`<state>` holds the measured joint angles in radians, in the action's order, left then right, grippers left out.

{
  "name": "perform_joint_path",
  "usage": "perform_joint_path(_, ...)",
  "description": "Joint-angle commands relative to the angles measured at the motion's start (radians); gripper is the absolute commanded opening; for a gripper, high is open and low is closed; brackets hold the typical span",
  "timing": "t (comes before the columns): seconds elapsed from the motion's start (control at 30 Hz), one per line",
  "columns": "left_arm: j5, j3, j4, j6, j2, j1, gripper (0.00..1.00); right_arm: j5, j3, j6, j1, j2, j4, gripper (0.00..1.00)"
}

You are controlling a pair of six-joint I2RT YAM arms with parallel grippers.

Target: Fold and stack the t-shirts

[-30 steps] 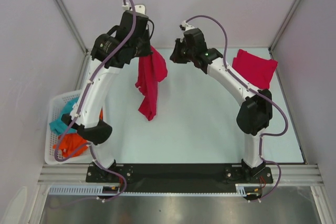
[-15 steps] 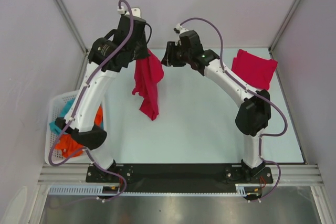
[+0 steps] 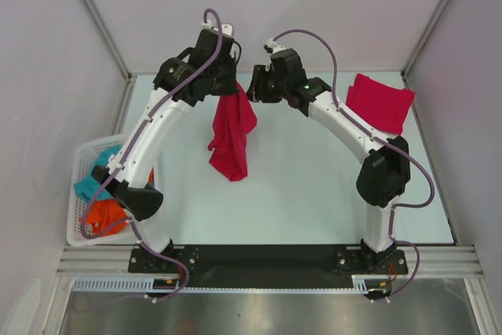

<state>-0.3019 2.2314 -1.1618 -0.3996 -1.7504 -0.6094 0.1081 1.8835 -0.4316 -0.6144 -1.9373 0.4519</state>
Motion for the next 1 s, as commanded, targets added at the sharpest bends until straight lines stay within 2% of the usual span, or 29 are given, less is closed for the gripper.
perform_joint_path(0.0, 0.161, -0.030, 0.146, 0.036, -0.017, -0.023, 0.00, -0.100, -0.050, 0.010, 0.064, 0.132, -0.018, 0.48)
perform_joint_path(0.13, 0.251, -0.023, 0.165, 0.065, -0.049, -0.042, 0.00, -0.137, -0.061, 0.017, 0.102, 0.178, -0.002, 0.48)
perform_joint_path(0.17, 0.271, -0.024, 0.166, 0.073, -0.049, -0.047, 0.05, -0.142, -0.063, 0.024, 0.111, 0.184, -0.001, 0.48)
perform_joint_path(0.2, 0.274, -0.027, 0.166, 0.080, -0.044, -0.050, 0.18, -0.143, -0.067, 0.027, 0.114, 0.187, -0.001, 0.48)
perform_joint_path(0.23, 0.270, -0.033, 0.169, 0.081, -0.038, -0.055, 0.55, -0.145, -0.067, 0.025, 0.117, 0.189, -0.001, 0.48)
perform_joint_path(0.27, 0.242, -0.038, 0.168, 0.084, -0.025, -0.056, 0.67, -0.142, -0.069, 0.025, 0.119, 0.190, -0.001, 0.48)
perform_joint_path(0.3, 0.224, -0.045, 0.166, 0.088, -0.014, -0.056, 0.99, -0.137, -0.067, 0.024, 0.119, 0.187, 0.001, 0.48)
perform_joint_path(0.5, 0.026, -0.001, 0.065, 0.073, 0.008, -0.050, 1.00, -0.120, -0.084, 0.010, 0.113, 0.184, -0.002, 0.48)
perform_joint_path(0.63, -0.052, 0.010, 0.002, 0.027, 0.022, -0.021, 1.00, -0.125, -0.098, 0.013, 0.097, 0.187, 0.011, 0.48)
perform_joint_path(0.83, -0.063, -0.107, 0.024, -0.028, 0.117, 0.043, 1.00, -0.146, -0.208, 0.013, 0.045, 0.231, 0.022, 0.48)
perform_joint_path(0.97, -0.057, -0.154, 0.037, -0.047, 0.149, 0.076, 1.00, -0.134, -0.383, -0.027, 0.012, 0.276, -0.031, 0.48)
